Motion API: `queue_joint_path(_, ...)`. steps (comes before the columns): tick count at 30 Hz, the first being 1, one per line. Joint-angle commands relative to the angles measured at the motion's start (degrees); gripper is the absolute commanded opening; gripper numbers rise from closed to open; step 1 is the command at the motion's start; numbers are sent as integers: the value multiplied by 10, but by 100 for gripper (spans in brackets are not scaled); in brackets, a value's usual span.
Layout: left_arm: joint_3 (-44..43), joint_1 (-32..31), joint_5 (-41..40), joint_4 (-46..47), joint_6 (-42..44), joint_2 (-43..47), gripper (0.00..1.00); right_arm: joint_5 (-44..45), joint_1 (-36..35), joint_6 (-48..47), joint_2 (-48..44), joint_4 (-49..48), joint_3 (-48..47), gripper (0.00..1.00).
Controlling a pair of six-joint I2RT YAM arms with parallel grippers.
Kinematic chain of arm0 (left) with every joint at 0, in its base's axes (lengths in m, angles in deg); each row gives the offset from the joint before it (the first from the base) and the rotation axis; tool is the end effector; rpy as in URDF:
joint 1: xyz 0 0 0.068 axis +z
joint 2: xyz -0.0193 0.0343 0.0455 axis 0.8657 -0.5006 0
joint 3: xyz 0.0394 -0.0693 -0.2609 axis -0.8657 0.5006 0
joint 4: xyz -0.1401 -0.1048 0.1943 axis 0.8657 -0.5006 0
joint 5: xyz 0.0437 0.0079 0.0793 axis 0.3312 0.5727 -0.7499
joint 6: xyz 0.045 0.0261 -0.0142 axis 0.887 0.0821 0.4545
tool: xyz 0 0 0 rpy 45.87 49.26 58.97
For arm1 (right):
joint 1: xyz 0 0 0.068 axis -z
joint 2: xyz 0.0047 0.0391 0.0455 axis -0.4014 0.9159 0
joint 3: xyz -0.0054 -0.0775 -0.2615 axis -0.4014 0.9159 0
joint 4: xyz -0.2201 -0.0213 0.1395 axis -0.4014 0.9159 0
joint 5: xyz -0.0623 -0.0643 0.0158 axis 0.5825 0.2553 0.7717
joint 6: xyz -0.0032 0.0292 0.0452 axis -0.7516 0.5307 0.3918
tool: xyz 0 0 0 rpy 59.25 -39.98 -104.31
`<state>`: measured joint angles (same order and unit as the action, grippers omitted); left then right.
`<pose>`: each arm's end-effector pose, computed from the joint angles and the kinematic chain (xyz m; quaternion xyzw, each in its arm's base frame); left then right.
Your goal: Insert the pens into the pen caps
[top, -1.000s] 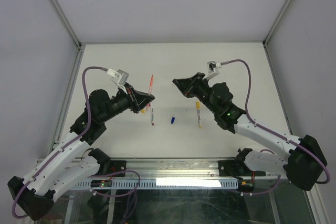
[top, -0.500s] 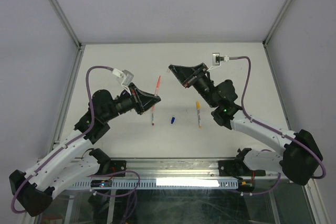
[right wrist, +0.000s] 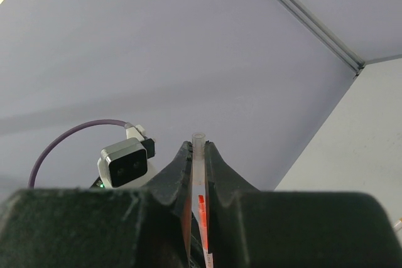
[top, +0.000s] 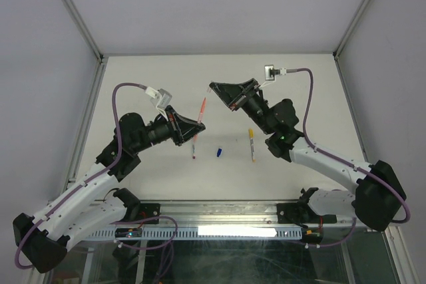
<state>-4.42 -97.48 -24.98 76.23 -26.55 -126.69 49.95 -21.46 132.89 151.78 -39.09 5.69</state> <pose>0.1441 -0.1272 0.3253 0.1899 0.7081 -0.4742 0.4875 0.1946 0.1973 0.3539 0.0295 0.5576 0.6387 0.5295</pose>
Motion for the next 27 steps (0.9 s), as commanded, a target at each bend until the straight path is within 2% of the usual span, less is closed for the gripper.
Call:
queue_joint_path(1,-3,-4,11,33,-2,2,0,-18,-5,10,1,-31,-29,0)
queue_joint_path(27,-3,-3,4,31,-1,9,0,-40,-11,15,-10,-3,-15,0)
